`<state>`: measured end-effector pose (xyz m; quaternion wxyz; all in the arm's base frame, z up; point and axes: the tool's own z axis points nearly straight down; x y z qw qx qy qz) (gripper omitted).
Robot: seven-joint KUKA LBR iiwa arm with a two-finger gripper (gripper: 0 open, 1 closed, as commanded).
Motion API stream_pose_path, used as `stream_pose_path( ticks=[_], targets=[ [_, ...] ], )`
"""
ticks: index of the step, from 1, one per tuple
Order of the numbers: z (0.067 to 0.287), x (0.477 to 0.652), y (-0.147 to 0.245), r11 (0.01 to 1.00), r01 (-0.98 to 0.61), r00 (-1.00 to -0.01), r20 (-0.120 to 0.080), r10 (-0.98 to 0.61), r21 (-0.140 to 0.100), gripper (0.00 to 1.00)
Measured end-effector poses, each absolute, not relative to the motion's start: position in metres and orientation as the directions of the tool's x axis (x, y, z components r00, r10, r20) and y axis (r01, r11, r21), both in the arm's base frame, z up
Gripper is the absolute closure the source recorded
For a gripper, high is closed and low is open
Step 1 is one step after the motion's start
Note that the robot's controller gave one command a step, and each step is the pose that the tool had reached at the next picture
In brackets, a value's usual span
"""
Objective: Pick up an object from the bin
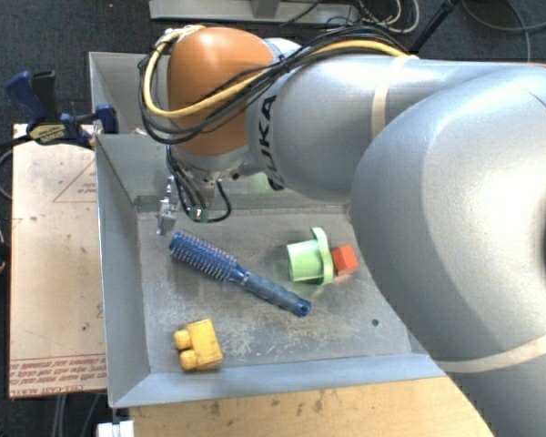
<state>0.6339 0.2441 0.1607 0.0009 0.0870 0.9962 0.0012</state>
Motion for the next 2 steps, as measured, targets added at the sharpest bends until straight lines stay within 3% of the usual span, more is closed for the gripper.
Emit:
stream_pose_path(
  ticks=[1, 2],
  targets=[
    [0.1992, 0.623, 0.2464, 0.986, 0.164, -0.986, -0.005, 0.164, 0.004, 1.0],
    [0.1966, 0.6228, 0.2462, 0.986, 0.165, -0.986, -0.002, 0.165, 0.002, 0.0]
  ],
)
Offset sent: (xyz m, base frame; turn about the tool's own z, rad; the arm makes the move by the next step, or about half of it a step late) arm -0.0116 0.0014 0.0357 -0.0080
